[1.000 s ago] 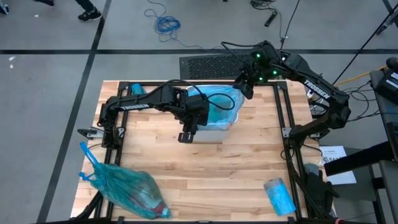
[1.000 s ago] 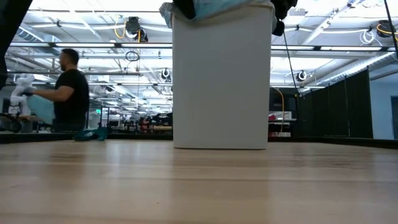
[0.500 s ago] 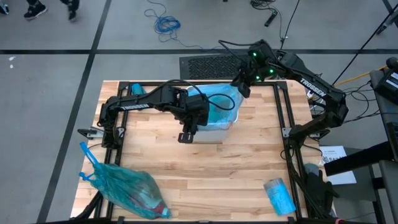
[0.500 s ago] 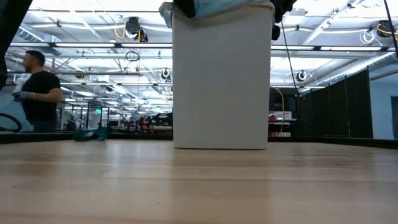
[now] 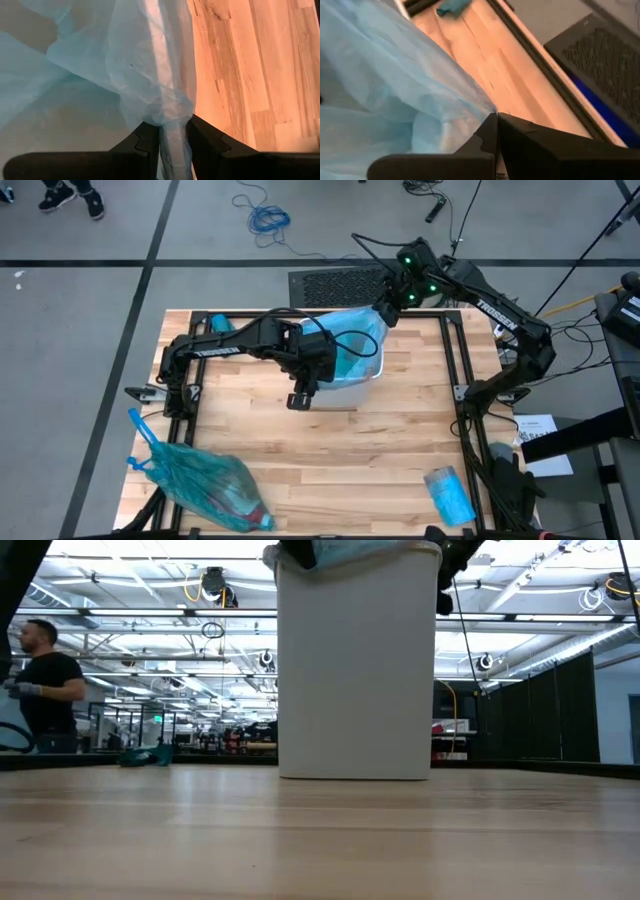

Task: Place trash/remove bag and relplace
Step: Insert the new blue trash bag into the white trash bin

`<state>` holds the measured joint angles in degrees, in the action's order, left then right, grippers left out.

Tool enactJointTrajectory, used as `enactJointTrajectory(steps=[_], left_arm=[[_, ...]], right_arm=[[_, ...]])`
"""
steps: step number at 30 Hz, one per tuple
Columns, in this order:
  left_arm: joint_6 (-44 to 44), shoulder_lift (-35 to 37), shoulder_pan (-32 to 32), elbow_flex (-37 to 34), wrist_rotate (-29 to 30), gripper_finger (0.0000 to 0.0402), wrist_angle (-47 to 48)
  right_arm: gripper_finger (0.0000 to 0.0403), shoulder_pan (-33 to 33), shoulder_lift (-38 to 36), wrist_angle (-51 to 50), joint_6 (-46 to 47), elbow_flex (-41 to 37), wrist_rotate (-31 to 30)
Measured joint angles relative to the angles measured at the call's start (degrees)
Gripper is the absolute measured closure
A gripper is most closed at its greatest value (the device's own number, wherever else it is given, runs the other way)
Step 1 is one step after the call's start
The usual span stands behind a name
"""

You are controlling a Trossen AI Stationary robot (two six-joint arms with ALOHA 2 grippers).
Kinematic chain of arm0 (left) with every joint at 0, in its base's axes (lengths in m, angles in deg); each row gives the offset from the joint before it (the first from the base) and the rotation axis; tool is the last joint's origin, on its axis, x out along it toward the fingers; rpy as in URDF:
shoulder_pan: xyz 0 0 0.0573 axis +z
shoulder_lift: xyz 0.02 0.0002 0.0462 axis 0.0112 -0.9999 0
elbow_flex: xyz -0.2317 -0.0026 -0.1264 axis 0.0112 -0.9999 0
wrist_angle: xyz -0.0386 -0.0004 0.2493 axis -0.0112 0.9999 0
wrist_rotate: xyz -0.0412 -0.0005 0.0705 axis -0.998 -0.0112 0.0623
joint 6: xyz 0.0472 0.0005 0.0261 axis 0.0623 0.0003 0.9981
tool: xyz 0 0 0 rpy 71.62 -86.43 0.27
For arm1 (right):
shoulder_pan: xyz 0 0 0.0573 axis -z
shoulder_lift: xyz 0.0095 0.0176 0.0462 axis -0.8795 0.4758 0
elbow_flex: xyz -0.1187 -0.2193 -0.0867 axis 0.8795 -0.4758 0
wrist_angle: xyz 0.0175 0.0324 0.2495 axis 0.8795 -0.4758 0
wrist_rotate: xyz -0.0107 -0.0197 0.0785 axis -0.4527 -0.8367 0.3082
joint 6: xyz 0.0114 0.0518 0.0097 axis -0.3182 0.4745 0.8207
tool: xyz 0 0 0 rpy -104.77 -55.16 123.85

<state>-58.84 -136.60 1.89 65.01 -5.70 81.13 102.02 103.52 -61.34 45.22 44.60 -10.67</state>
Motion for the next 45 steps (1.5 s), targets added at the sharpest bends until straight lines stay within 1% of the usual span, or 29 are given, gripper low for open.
enactJointTrajectory(steps=[7,11,17,29,33,41,45], left_arm=[[-0.02,0.0,0.0,0.0,-0.01,0.0313,-1.09],[-0.04,0.0,0.01,0.0,-0.03,0.0313,-1.26],[-0.02,0.0,0.31,0.0,-0.09,0.0313,-1.3],[-0.07,0.0,0.49,0.0,-0.12,0.0313,-1.73],[-0.09,0.0,0.49,0.0,-0.12,0.0313,-1.69],[-0.11,0.0,0.49,0.0,-0.12,0.0313,-1.67],[-0.25,0.0,0.49,0.0,-0.12,0.0313,-1.65]], right_arm=[[0.0403,-0.55,3.45,-4.47,-0.52,0.0,4.49],[0.0403,-1.36,3.58,-5.52,-1.55,-0.02,5.58],[0.0403,-1.45,3.55,-8.62,-2.86,-0.02,11.83],[0.04,-1.47,3.55,-9.99,-2.84,-0.02,11.69],[0.0379,-1.43,3.55,-10.44,-2.35,-0.02,11.67],[0.03,-0.66,3.14,-9.94,-1.67,-0.07,11.49],[0.0273,-0.3,1.52,-8.57,-1.36,-0.07,11.52]])
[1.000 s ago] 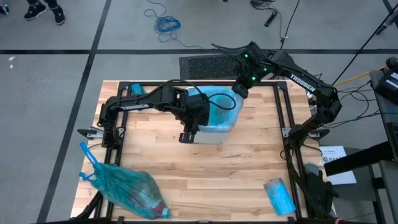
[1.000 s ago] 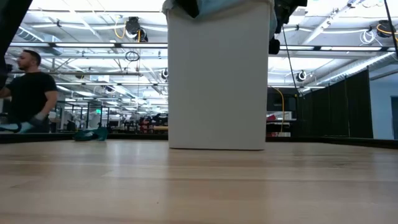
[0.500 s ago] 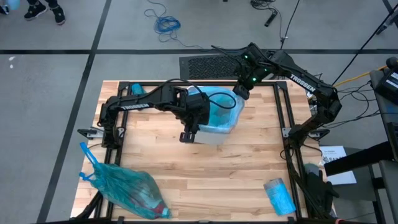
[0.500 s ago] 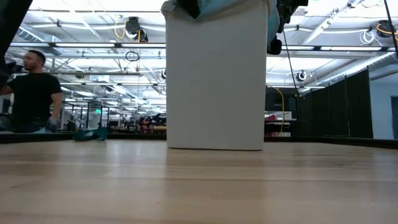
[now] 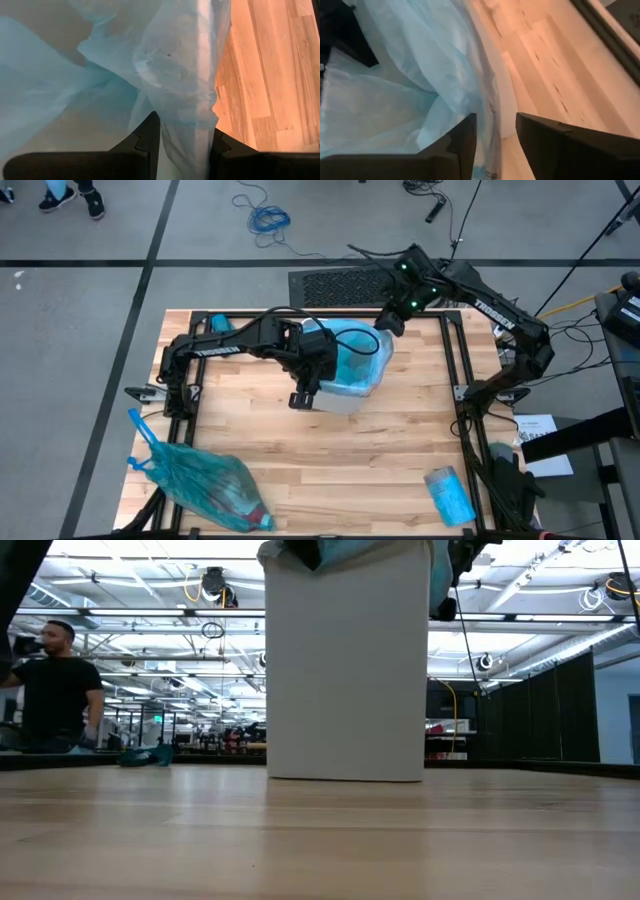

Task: Place trash/remove bag and relplace
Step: Insert the new blue trash bag into the white trash bin

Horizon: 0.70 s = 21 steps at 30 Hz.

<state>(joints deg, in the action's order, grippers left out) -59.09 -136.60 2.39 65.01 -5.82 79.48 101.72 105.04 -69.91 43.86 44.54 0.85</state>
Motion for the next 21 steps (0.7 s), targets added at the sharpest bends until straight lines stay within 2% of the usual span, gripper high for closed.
enactJointTrajectory(steps=[9,14,17,21], left_arm=[[0.04,0.0,0.0,0.0,0.0,0.0313,0.01],[0.2,0.0,0.0,0.0,0.02,0.0313,-0.02],[0.2,0.0,0.0,0.0,0.02,0.0313,-0.3],[0.2,0.0,0.0,0.0,0.0,0.0313,-1.51]], right_arm=[[0.027,1.23,-4.71,0.43,1.26,0.0,-2.09],[0.0277,-0.12,-7.99,0.57,3.75,0.0,-2.78],[0.0307,-3.5,-9.34,0.62,4.96,0.0,-2.77],[0.0381,-9.22,-9.53,0.87,5.44,0.0,-2.79]])
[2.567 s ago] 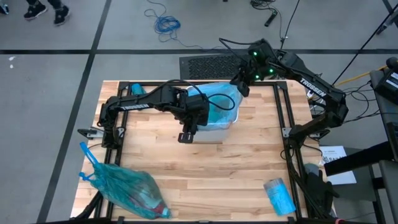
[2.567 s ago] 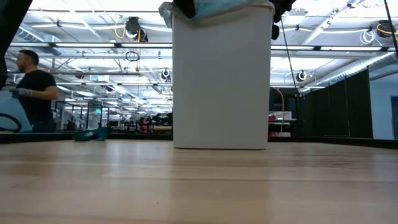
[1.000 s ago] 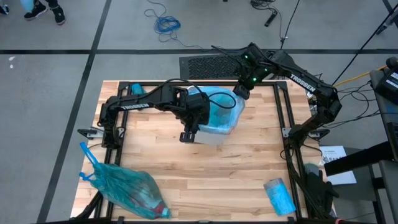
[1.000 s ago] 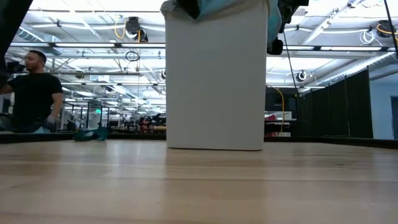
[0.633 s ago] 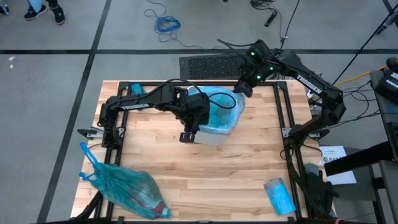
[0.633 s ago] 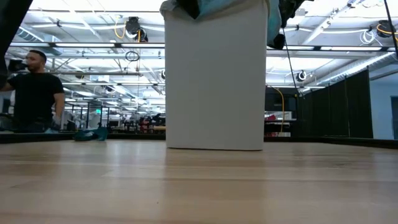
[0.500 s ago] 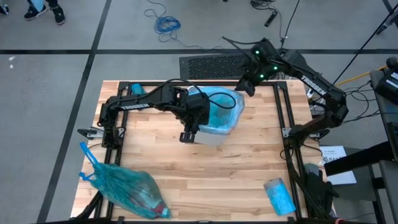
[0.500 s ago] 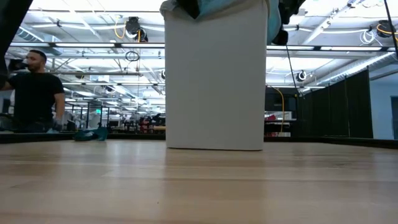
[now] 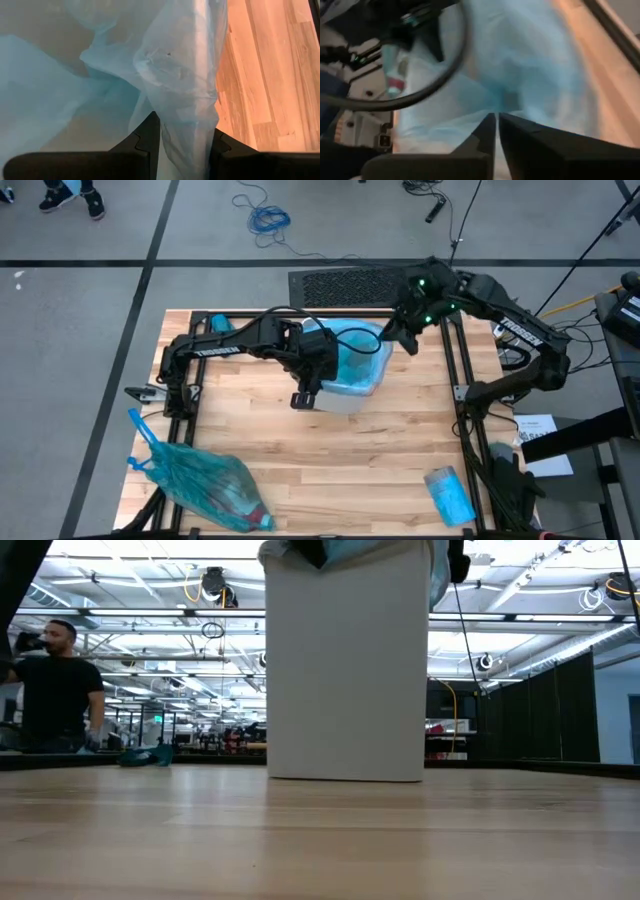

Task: Place trash/remove bag and relplace
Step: Insert the new blue trash bag into the white trash bin

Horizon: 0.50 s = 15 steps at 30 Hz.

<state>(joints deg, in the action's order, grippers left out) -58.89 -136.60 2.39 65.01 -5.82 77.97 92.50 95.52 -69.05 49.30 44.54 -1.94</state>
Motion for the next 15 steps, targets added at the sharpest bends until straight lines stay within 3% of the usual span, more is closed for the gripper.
enactJointTrajectory(steps=[8,15], left_arm=[[-0.03,0.0,0.0,0.0,0.02,0.0313,-0.88],[-1.14,0.0,0.0,0.0,0.02,0.0313,-0.84]], right_arm=[[0.0401,-8.21,0.18,1.3,2.97,-0.85,-6.04],[0.0403,-13.71,-2.27,10.04,8.94,-12.57,-7.09]])
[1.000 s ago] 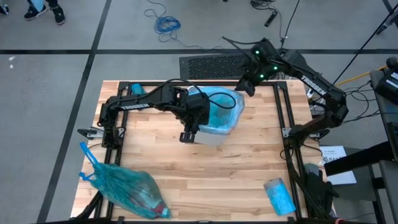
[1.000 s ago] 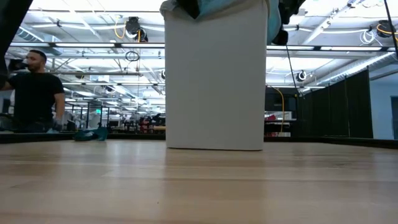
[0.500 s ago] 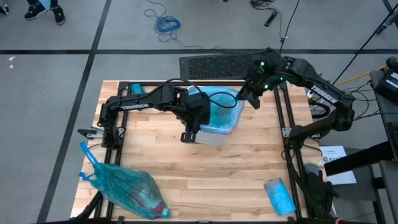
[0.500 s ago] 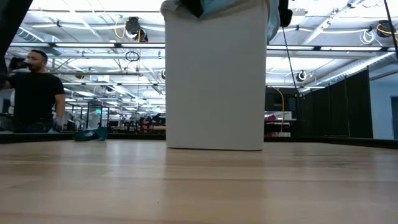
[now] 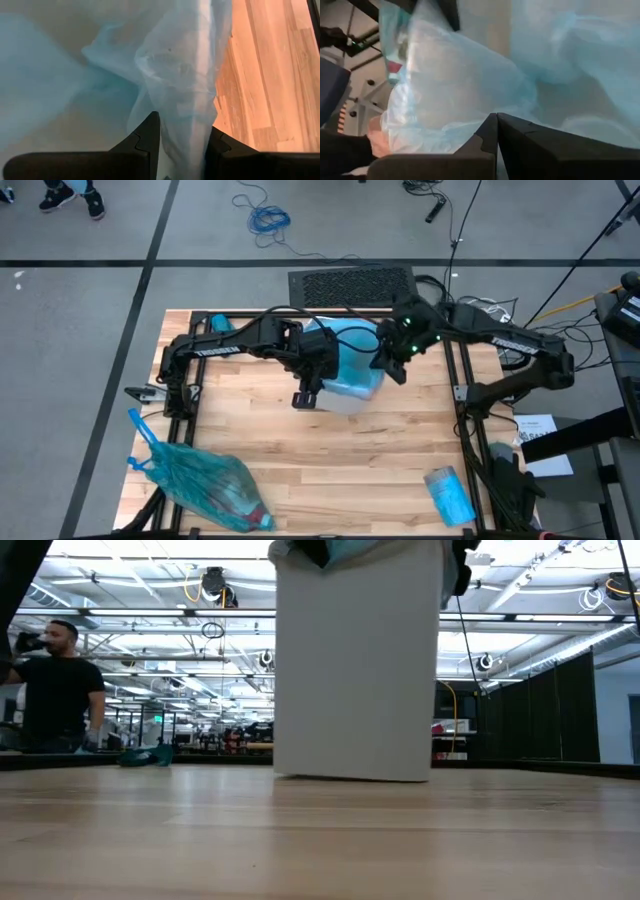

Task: Place trash/remove bag and relplace
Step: Insert the new blue trash bag into the white trash bin

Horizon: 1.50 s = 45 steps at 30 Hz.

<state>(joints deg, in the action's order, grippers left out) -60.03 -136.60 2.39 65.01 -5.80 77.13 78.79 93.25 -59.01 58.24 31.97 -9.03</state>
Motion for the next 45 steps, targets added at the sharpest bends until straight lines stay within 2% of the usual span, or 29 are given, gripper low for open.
enactJointTrajectory(steps=[4,8,13,16,32,38,45], left_arm=[[-0.3,0.0,0.0,0.0,0.01,0.0313,0.1],[-0.3,0.0,0.0,0.0,0.01,0.0313,-0.02],[0.07,0.0,0.0,0.0,0.01,0.0313,-0.41],[0.1,0.0,0.0,0.0,0.01,0.0313,-0.44],[-0.39,0.0,0.04,0.0,0.0,0.0313,-1.49],[-0.44,0.0,0.0,0.0,0.01,0.0313,-1.58],[-1.52,0.0,0.0,0.0,0.02,0.0313,-1.61]], right_arm=[[0.0403,-1.53,-3.14,6.19,3.87,-4.27,-0.52],[0.0403,-1.63,-6.48,8.47,5.44,-3.27,-2.35],[0.0403,-1.79,-8.96,4.11,7.79,-2.55,-1.57],[0.0403,-2.53,-9.04,1.11,7.78,-2.58,-1.64],[0.0403,-9.59,-7.32,0.53,9.0,-2.6,-3.39],[0.0403,-11.17,-7.12,1.12,10.11,-5.96,-3.47],[0.0403,-12.16,-7.03,11.85,12.31,-12.73,-3.69]])
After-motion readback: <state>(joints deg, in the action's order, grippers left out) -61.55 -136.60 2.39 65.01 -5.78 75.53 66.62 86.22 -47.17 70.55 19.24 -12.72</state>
